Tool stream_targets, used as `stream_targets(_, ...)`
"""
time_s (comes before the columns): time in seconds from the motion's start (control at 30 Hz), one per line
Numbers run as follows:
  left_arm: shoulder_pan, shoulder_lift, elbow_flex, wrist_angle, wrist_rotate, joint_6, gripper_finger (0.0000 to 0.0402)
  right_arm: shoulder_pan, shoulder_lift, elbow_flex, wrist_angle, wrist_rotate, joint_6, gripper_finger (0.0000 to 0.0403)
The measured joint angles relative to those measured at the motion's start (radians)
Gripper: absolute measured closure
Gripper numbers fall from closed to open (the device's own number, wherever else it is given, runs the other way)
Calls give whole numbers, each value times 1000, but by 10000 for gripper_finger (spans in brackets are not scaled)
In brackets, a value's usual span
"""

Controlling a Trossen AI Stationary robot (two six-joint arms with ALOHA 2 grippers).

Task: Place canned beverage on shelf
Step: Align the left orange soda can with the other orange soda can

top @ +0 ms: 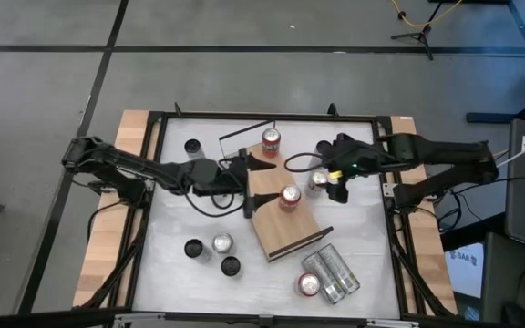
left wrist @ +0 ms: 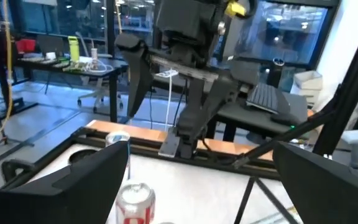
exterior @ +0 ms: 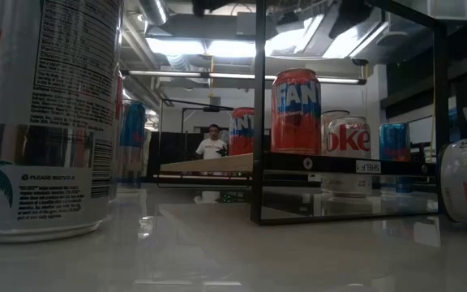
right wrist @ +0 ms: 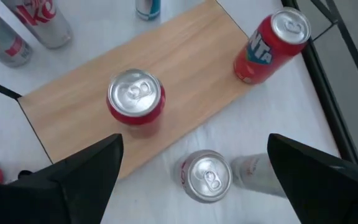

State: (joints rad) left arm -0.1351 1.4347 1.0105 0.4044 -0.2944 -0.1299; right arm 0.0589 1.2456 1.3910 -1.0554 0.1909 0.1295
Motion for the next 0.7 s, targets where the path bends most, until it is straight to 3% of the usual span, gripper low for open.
stream_targets(0.43, 79, 294, 442, -452, 142, 5, 5, 0, -217, -206, 67, 0, 22, 10)
stream_targets(0.7, 91, 451, 594, -710, 157, 2, 5, 0, -341, -326, 144, 0, 51, 10)
